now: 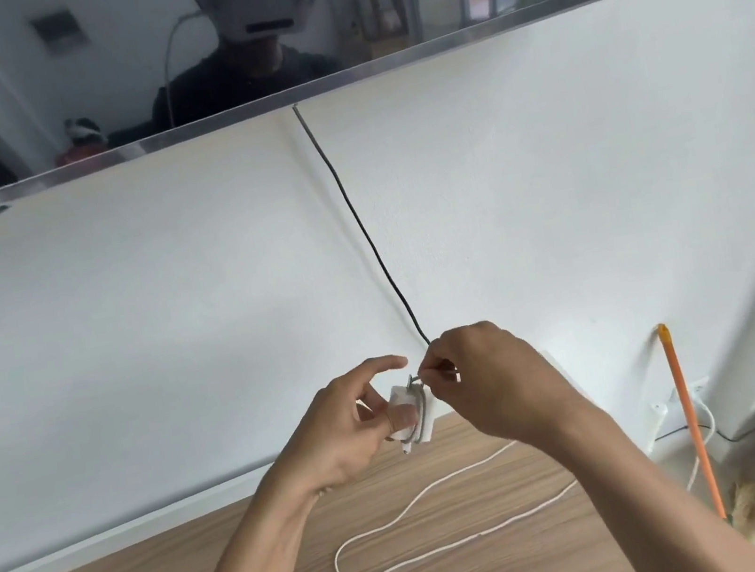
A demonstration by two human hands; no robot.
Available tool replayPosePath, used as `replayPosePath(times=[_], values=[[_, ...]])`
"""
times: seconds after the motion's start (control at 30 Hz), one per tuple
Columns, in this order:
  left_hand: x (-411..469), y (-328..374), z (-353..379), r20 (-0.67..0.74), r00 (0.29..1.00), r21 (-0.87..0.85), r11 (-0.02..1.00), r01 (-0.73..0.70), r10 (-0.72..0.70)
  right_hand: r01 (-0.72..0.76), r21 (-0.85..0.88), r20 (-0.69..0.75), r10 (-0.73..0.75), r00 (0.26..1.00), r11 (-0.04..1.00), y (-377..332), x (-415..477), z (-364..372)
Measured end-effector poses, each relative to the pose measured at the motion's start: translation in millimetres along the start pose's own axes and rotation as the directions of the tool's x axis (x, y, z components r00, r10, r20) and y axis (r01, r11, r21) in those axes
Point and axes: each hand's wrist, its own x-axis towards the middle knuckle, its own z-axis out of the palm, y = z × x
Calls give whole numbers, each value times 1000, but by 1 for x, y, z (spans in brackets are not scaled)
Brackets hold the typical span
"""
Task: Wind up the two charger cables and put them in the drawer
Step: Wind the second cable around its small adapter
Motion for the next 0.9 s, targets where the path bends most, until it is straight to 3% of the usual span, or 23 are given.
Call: replayPosePath(times=[0.17,0.3,0.4,0.67,0.9], values=[[4,-5,14,-179,975,-411,910,48,-132,51,126,-264,-16,964,991,-3,-18,29],[4,4,23,24,987,-720,682,130,-162,74,125,-392,-20,920,989,0,-22,39],[6,11,22,137,980,-832,520,193,-145,122,64,-429,-83,900,990,5,-23,33],[11,11,20,225,970,-756,612,231,-89,279,5,-354,-259,899,960,24,-31,18],[8,11,21,170,981,-726,686,56,99,343,92,-242,-313,918,935,33,-25,-9]])
